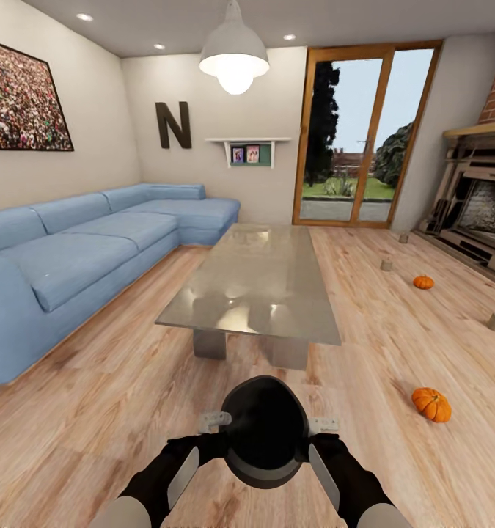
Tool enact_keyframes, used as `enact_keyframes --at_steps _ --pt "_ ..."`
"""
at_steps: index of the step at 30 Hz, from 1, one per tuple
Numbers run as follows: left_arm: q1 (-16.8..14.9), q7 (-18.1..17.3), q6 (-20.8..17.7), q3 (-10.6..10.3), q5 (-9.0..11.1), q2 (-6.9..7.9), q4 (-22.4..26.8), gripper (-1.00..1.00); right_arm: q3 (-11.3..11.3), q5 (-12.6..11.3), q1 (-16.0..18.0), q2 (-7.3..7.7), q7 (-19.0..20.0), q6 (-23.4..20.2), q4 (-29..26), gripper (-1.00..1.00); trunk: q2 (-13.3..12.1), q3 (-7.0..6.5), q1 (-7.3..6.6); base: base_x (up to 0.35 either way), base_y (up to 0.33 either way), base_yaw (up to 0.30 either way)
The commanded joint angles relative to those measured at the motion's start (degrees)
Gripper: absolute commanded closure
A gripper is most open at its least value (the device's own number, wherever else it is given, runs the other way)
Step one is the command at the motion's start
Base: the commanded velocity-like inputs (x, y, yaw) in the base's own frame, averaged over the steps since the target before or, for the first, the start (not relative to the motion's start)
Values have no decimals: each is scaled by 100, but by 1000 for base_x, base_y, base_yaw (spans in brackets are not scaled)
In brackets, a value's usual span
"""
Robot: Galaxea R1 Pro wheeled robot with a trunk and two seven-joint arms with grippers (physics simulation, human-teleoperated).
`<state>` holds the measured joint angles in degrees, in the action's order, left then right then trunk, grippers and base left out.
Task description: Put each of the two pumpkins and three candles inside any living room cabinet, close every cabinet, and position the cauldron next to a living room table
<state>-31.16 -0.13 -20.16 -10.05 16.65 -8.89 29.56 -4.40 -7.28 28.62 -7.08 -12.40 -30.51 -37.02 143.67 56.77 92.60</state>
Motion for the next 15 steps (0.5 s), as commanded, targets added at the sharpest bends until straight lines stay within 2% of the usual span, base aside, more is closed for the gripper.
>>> enact_keyframes --at_steps 1,15 --pt "-7 5 39 -49 58 10 59 100 -43 -89 4 23 -44 -25 2 100 5 28 0 0 0 0" --pt "-8 5 39 -49 58 10 59 100 -43 -89 4 23 -44 -25 2 100 22 316 34 0 0 0"
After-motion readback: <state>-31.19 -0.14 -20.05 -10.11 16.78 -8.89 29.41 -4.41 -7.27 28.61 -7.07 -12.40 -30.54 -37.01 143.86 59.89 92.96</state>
